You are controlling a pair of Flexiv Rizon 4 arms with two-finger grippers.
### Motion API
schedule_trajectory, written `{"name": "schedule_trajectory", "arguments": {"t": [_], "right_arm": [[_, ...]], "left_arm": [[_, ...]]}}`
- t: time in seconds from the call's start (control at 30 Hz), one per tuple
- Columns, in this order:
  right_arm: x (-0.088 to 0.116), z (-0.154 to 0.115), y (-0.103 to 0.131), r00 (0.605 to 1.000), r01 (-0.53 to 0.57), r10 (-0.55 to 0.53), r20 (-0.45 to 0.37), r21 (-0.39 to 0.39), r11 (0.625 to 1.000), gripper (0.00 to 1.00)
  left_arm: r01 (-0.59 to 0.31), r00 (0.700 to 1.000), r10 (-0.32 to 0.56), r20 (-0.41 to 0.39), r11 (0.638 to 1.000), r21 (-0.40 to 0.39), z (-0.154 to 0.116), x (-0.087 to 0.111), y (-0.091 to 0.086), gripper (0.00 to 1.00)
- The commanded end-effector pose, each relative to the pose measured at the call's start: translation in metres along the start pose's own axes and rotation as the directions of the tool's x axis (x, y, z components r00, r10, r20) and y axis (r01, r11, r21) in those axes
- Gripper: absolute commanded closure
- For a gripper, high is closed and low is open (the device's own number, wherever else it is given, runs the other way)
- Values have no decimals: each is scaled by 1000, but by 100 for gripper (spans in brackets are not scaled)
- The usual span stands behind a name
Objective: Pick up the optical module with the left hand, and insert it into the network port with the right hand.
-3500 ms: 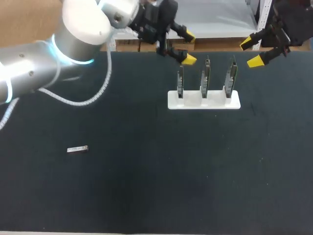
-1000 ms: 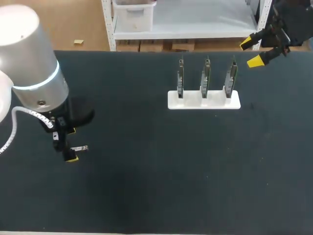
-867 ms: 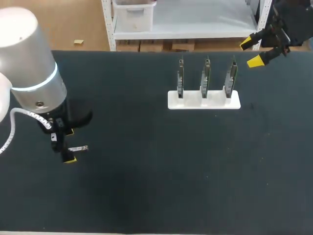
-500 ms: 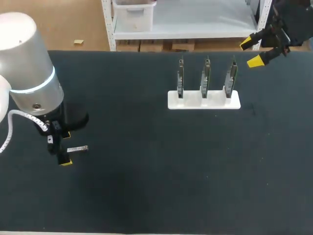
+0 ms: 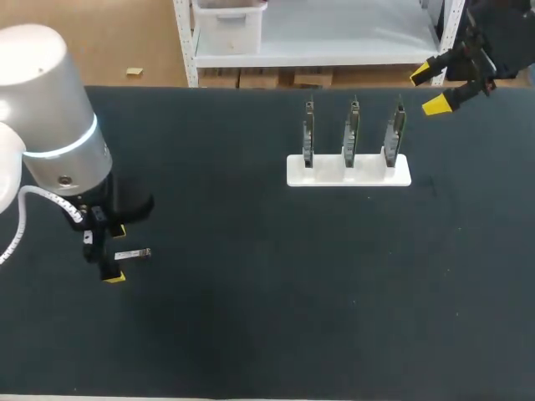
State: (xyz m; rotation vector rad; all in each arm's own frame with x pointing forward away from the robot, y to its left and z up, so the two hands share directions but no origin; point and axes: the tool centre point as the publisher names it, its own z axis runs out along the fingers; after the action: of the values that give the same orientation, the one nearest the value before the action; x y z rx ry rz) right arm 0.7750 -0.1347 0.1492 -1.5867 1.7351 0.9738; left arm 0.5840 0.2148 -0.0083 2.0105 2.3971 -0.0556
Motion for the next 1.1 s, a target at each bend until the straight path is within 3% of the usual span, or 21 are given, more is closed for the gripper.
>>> {"name": "schedule_trajectory", "arguments": {"t": [0.03,0.37,0.4,0.43,0.47,0.53,0.57,0.6,1.1], "right_arm": [[0,0,2,1000,0,0,-1,4,1000,0],[0,0,2,1000,0,0,-1,4,1000,0],[0,0,2,1000,0,0,-1,4,1000,0],[0,0,2,1000,0,0,-1,4,1000,0],[0,0,2,1000,0,0,-1,4,1000,0],[0,0,2,1000,0,0,-1,4,1000,0],[0,0,2,1000,0,0,-1,4,1000,0],[0,0,2,1000,0,0,-1,4,1000,0],[0,0,2,1000,0,0,-1,4,1000,0]], "left_arm": [[-3,1000,3,1,1000,12,3,0,5,0],[-42,999,43,-18,999,28,9,-3,7,2],[-45,999,45,-18,999,31,10,-3,7,26],[-46,999,47,-19,998,32,10,-3,6,62],[-47,999,48,-20,998,32,11,-3,6,52],[-49,999,50,-20,998,33,12,-3,6,78],[-50,999,51,-20,998,34,13,-3,6,82],[-51,998,52,-20,998,34,13,-3,5,98],[-50,998,51,-33,998,33,14,-1,8,100]]}}
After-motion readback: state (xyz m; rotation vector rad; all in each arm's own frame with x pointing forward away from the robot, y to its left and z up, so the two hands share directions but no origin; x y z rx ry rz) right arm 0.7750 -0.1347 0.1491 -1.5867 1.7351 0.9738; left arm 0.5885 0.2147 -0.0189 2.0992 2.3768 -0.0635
